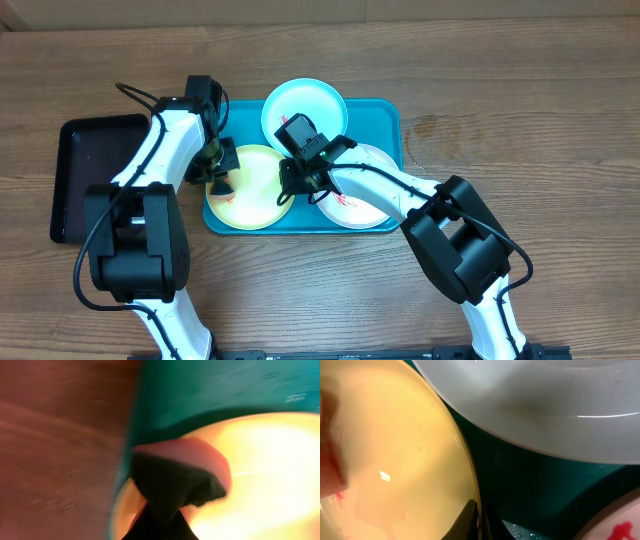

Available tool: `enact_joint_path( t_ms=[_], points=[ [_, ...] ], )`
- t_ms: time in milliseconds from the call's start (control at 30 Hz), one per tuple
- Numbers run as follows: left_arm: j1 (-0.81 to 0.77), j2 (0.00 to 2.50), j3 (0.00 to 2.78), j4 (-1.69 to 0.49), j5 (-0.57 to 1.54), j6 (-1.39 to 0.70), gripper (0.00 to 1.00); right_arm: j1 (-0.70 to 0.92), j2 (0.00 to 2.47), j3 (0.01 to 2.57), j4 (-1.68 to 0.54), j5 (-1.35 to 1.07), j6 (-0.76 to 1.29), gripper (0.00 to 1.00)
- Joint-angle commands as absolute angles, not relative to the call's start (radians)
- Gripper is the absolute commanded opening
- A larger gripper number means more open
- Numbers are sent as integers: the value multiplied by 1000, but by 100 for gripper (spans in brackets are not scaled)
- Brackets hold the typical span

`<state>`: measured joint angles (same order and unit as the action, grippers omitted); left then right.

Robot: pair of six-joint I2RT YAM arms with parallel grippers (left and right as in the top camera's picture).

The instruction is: Clean dirty plates on tray and stack at the side

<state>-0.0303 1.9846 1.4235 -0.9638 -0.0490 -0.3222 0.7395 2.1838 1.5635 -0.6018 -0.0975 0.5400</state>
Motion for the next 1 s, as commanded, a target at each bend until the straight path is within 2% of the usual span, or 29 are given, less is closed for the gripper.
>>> enact_joint_path(
  t_ms=[0,100,233,467,567,667,800,967],
  points=[
    [-28,1994,1406,-924,172,-305,4,733,2210,1573,-599,-92,524,6],
    [-28,1994,1364,-873,264,-307,4,733,2210,1573,-599,-92,524,6],
    [-27,1995,1321,-848,220,-283,4,733,2210,1573,-599,-92,524,6],
    [-25,1995,1296,-882,-172,-288,4,731,2210,1573,-596,-92,524,6],
    [-25,1995,1296,-920,-360,-364,4,730,2210,1573,-595,-92,524,6],
    [-25,1994,1304,-939,-439,-393,4,730,2210,1573,-595,-91,524,6],
    [-27,1994,1338,-966,-365,-393,4,730,2210,1573,-595,-92,524,6],
    [-27,1996,1343,-948,50,-362,4,730,2210,1573,-592,-92,524,6]
  ],
)
